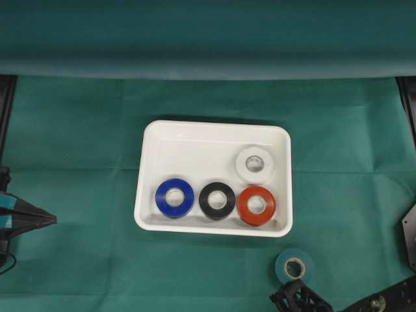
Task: Put the tape into the white case with the right arm.
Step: 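Lift the yellow roll and carry it over the tray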
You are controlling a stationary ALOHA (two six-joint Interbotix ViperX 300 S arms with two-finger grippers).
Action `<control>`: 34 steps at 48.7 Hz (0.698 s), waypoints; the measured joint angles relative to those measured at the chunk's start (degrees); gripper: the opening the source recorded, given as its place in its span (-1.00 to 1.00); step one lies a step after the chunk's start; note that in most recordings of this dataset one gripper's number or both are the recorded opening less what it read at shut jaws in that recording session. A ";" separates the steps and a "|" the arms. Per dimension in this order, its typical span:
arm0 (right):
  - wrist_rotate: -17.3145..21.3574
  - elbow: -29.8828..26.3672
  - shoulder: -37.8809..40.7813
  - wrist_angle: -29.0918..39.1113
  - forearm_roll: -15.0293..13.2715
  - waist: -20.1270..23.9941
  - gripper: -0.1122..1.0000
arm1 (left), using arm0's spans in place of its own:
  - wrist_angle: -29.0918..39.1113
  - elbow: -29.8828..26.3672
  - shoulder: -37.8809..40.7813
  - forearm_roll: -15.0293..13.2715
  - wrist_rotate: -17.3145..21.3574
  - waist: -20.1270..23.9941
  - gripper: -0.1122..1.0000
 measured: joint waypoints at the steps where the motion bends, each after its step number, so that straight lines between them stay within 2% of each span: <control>1: 0.09 -0.09 0.00 0.53 0.09 0.00 -0.78 | 0.00 0.00 -0.09 0.00 0.09 0.00 -0.80; 19: 0.26 -1.14 0.00 1.67 0.44 0.00 -0.78 | 0.00 0.00 0.00 0.09 0.00 0.00 -0.80; 34: 0.26 -7.73 5.36 2.02 0.53 0.00 -0.78 | 0.00 0.00 0.00 0.00 0.09 0.00 -0.80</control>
